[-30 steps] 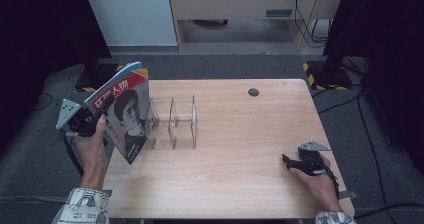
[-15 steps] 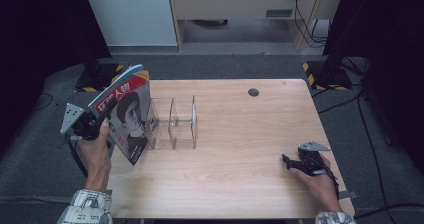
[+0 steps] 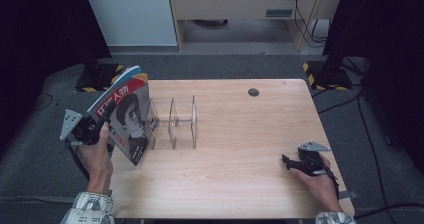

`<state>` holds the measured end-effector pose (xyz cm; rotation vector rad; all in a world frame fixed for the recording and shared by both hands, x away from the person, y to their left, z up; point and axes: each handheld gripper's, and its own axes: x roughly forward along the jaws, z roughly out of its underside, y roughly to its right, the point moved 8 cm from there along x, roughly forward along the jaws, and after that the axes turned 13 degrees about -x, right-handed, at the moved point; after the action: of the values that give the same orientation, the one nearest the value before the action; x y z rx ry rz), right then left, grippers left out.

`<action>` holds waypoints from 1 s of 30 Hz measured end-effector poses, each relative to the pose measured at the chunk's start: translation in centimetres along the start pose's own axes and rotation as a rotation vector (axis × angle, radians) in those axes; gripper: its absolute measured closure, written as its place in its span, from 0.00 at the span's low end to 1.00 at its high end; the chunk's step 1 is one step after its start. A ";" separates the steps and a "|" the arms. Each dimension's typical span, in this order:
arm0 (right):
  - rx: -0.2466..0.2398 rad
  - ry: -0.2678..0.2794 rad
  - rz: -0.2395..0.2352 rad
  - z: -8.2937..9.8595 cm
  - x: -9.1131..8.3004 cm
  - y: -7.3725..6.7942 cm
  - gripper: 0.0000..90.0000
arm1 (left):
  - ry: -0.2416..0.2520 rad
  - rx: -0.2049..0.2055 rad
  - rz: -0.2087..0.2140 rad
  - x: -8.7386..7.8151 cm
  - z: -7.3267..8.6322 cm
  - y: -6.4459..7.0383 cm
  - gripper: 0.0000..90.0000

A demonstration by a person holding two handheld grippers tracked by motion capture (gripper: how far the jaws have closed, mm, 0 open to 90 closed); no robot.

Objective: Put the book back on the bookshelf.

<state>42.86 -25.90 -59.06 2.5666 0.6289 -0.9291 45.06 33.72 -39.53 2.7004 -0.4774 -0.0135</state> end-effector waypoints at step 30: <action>-0.004 -0.003 -0.008 0.0 -0.1 -0.2 0.31 | -0.026 -0.023 -0.073 -0.4 0.7 -0.6 0.88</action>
<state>42.69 -25.80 -59.07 2.5603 0.6403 -0.9338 44.87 34.12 -40.44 2.6970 -0.3839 -0.0743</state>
